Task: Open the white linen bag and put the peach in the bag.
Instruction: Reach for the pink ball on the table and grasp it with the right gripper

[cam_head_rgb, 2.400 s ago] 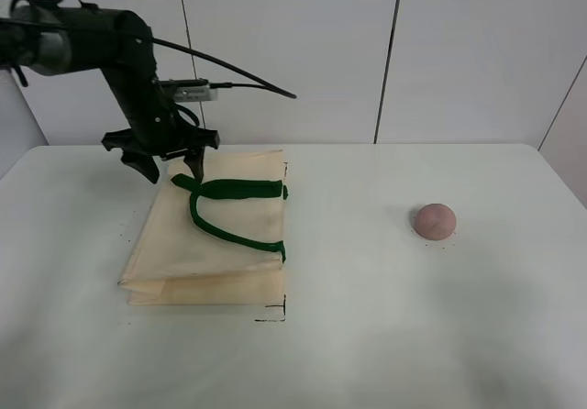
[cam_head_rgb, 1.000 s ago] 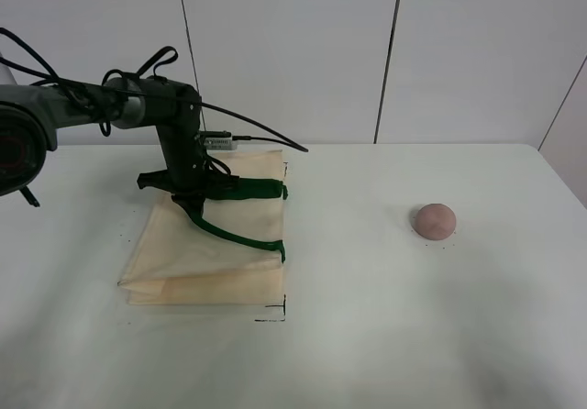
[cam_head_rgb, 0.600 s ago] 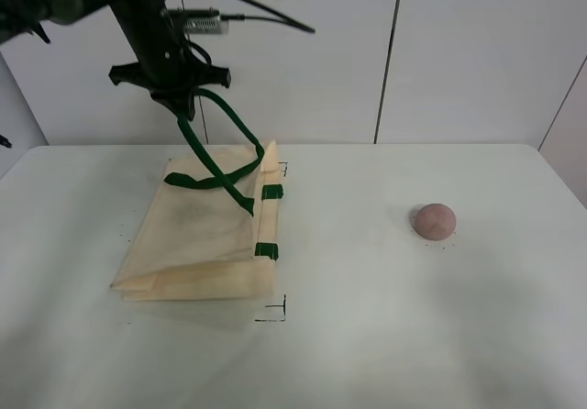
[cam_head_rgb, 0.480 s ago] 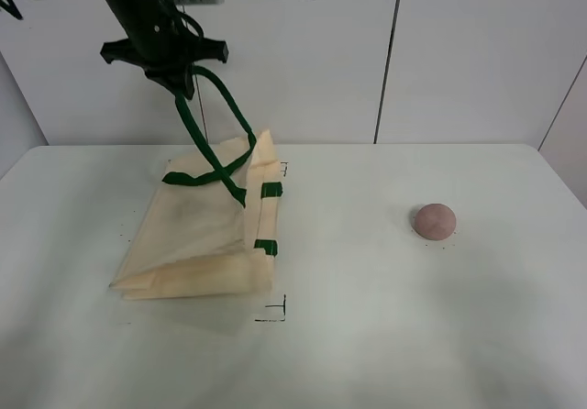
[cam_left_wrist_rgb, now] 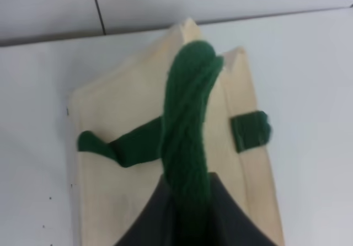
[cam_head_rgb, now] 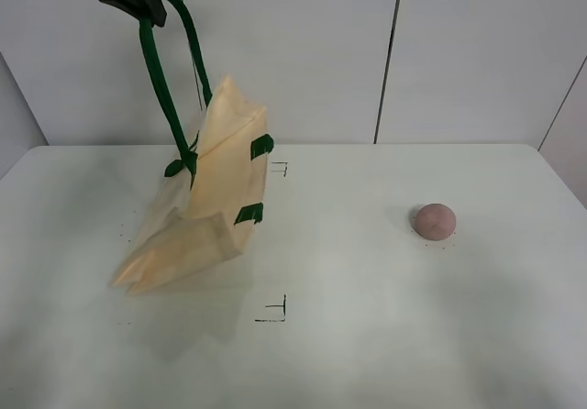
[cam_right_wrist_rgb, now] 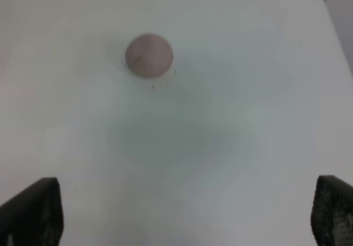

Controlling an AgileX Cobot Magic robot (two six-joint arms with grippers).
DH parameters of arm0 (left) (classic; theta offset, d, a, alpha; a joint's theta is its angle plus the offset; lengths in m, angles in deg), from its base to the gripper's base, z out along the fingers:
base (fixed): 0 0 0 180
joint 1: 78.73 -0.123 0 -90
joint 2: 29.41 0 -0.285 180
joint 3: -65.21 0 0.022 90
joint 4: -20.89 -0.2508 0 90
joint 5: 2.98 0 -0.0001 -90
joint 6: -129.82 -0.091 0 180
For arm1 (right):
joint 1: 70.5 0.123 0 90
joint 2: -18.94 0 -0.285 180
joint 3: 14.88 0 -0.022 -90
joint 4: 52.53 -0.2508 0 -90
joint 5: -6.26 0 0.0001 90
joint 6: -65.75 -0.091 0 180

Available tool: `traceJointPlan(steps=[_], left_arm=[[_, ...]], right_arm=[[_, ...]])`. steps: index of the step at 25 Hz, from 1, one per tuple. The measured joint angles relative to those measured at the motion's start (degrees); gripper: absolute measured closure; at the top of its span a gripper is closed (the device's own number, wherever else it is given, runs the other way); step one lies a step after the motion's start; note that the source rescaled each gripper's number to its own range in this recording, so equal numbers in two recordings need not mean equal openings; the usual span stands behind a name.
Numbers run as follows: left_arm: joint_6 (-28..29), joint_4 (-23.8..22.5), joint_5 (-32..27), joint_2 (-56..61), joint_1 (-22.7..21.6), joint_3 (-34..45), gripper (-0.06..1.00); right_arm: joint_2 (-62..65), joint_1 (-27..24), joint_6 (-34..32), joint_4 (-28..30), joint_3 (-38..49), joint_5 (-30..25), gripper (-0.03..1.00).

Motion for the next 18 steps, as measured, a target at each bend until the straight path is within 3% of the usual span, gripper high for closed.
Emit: traceJointPlan(steps=[9,18], left_arm=[[-0.05,0.18,0.00,0.10,0.00,0.00,0.94],[-0.05,0.18,0.00,0.10,0.00,0.00,0.94]], right_arm=[[-38.09,0.00,0.00,-0.89,-11.97,7.14,-0.03],[-83.80,0.00,0.70,-1.01,-39.84,7.46,-0.03]])
